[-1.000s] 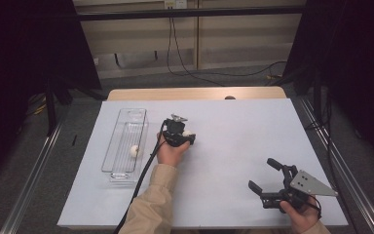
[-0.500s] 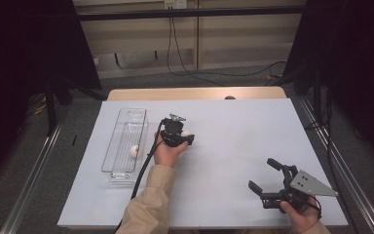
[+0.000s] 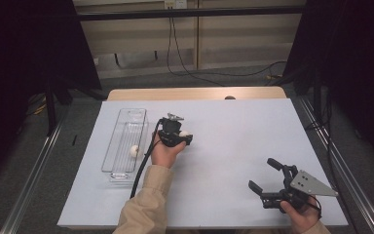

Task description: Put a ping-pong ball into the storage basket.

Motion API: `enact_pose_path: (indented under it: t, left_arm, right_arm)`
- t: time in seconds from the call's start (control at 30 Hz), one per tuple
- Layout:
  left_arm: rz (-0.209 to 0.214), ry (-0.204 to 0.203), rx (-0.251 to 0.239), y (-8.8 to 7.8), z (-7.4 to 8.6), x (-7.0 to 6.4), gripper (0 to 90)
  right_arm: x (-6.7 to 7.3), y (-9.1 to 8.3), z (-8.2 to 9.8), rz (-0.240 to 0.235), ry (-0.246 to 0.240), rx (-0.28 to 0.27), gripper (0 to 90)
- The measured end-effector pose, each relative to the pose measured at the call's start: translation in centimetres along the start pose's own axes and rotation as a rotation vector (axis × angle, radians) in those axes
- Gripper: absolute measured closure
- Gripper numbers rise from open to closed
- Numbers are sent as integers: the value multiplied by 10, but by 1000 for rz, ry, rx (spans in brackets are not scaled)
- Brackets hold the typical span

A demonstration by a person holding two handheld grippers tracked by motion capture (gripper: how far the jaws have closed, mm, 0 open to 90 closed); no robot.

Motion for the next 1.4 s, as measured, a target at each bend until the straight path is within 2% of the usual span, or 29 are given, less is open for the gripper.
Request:
enact_pose_path:
  t: [1.07, 1.13, 1.4]
  left_arm:
    - [-8, -27, -14, -20, -4, 7, 511]
    - [-11, -15, -9, -21, -4, 8, 511]
    - [-11, -22, -12, -25, -6, 10, 511]
  right_arm:
    - [1, 0, 0, -3, -3, 0, 26]
    - [1, 0, 0, -2, -2, 0, 26]
    - [0, 0, 0, 0, -3, -1, 26]
Point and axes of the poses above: each handheld gripper's, and its own axes: y roughly forward along the jaws, z roughly out of its underside, x roughly to its left, the point moved 9 cm from there along y, roughly forward along the jaws, and after that the axes turned 13 degrees about -x, right-handed, at the moved point
